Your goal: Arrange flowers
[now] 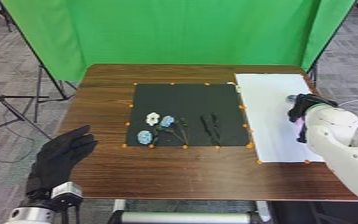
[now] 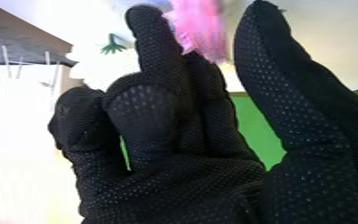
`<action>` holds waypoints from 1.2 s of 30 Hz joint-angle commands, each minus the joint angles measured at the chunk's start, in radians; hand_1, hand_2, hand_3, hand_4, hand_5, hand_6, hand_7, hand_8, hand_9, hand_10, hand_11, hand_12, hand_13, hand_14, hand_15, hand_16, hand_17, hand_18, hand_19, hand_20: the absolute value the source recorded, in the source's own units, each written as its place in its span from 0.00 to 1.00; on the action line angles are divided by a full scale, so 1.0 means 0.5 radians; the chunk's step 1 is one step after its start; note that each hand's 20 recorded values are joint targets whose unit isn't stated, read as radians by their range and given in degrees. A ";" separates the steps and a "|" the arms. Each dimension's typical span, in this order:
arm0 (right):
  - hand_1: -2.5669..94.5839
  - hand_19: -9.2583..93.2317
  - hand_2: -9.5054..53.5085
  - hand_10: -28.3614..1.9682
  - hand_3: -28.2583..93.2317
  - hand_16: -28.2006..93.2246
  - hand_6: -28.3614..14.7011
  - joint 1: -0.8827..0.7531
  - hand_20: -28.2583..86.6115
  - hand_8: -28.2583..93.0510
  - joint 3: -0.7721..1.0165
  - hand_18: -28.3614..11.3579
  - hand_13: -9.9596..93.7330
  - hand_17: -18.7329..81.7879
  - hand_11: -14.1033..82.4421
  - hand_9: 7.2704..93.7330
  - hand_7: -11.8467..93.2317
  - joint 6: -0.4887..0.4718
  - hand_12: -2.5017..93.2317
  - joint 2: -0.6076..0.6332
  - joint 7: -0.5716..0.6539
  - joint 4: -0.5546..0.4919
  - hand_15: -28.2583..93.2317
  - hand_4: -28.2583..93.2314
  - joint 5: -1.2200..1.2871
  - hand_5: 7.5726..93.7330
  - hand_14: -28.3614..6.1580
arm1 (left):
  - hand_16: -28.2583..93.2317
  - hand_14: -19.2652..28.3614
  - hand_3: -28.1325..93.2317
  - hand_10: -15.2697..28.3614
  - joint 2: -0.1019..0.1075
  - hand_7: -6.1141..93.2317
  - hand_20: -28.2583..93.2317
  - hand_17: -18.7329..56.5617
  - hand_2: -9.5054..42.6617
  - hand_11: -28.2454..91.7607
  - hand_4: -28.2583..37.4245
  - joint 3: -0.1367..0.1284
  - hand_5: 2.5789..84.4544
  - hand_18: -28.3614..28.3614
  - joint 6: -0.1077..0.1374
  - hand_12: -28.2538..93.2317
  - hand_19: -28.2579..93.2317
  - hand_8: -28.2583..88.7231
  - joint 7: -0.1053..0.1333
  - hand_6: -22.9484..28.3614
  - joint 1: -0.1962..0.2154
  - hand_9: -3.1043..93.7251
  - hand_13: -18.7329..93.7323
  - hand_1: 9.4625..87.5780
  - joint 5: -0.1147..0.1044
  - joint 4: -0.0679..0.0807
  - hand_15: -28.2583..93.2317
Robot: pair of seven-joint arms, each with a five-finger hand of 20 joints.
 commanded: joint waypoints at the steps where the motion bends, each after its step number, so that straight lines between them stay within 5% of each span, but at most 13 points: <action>1: 0.54 1.00 0.00 0.58 0.87 0.39 0.59 -0.049 0.56 0.16 -0.090 0.35 0.83 0.73 0.33 0.79 0.34 0.045 0.30 0.017 0.074 0.050 0.87 0.00 -0.077 0.64 0.72 | 0.12 0.99 0.91 0.86 -0.016 0.27 0.29 0.12 0.27 0.57 0.12 -0.002 0.51 0.89 -0.023 0.33 0.73 0.15 -0.016 0.70 0.005 0.43 0.39 0.22 0.012 0.000 0.77; 13: 0.62 1.00 0.00 0.70 0.83 0.41 0.63 -0.011 0.58 0.24 -0.167 0.38 0.87 0.77 0.29 0.91 0.46 0.182 0.40 0.013 0.043 0.058 0.86 0.00 -0.207 0.75 0.77 | 0.12 0.99 0.91 0.86 0.014 0.27 0.29 0.12 0.27 0.57 0.12 0.009 0.51 0.89 0.004 0.33 0.73 0.15 0.029 0.70 0.020 0.43 0.39 0.23 -0.010 -0.002 0.77; 20: 0.64 1.00 0.00 0.73 0.84 0.41 0.64 0.252 0.60 0.25 -0.412 0.37 0.89 0.78 0.30 0.94 0.46 0.298 0.41 0.006 -0.045 -0.023 0.86 0.00 -0.222 0.79 0.78 | 0.12 0.99 0.91 0.86 0.027 0.27 0.29 0.12 0.27 0.57 0.12 -0.033 0.51 0.89 0.027 0.33 0.73 0.15 0.056 0.70 0.082 0.43 0.39 0.22 -0.028 -0.015 0.77; 36: 0.64 1.00 0.00 0.73 0.85 0.42 0.64 0.683 0.62 0.25 -0.856 0.37 0.89 0.79 0.30 0.94 0.45 0.446 0.42 -0.401 -0.387 -0.318 0.87 0.00 -0.215 0.80 0.78 | 0.12 0.99 0.91 0.86 0.069 0.27 0.29 0.12 0.27 0.57 0.12 -0.050 0.51 0.89 0.049 0.33 0.73 0.15 0.083 0.70 0.108 0.43 0.39 0.23 -0.034 -0.029 0.77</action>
